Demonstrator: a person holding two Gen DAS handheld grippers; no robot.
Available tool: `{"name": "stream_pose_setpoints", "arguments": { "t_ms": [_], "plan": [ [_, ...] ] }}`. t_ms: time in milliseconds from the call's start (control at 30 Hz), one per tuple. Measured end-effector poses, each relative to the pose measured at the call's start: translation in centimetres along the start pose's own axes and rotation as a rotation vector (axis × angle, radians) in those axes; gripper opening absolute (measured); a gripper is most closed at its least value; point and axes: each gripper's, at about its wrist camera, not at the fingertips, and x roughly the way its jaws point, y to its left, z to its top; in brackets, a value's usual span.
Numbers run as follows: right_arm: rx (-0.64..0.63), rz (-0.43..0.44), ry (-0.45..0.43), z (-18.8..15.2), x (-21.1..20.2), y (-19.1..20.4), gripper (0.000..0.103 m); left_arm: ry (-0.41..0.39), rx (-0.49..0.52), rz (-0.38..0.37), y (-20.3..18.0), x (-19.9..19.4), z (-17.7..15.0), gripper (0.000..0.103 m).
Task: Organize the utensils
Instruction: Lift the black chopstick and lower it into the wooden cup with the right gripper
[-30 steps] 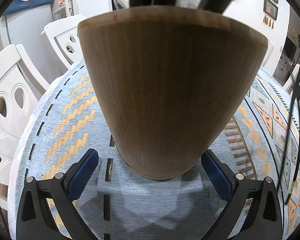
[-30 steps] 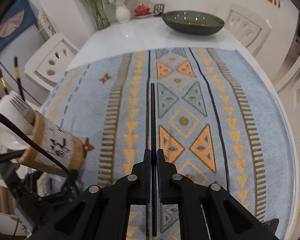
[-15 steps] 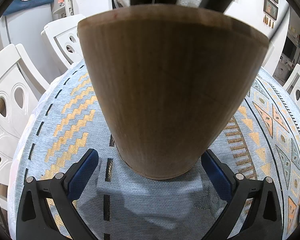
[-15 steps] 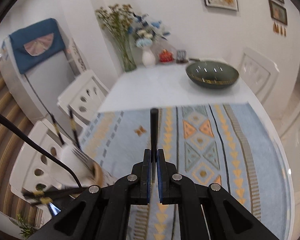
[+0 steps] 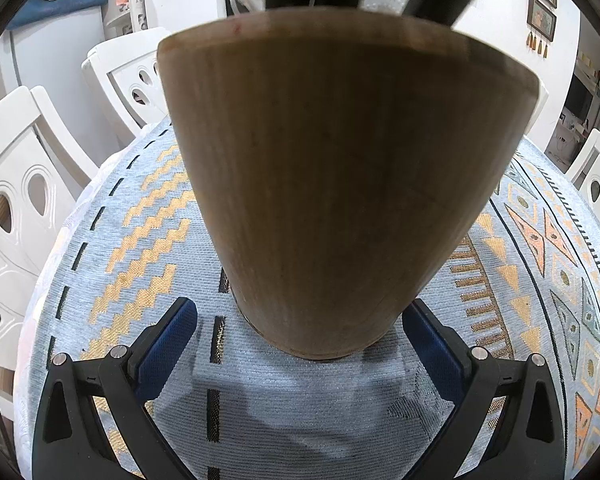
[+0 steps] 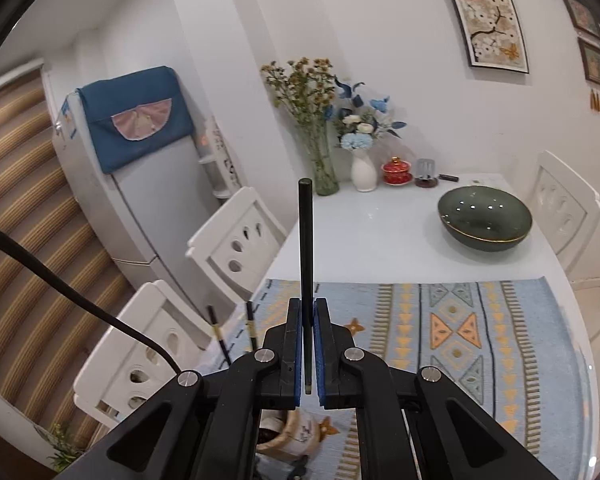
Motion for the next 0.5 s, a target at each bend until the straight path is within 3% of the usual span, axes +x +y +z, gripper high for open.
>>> {"name": "stream_pose_setpoints", "arguments": {
  "t_ms": [500],
  "plan": [
    [-0.017, 0.06, 0.038, -0.6, 0.0, 1.5, 0.005, 0.001, -0.002, -0.003, -0.1, 0.0, 0.0, 0.103]
  ]
}}
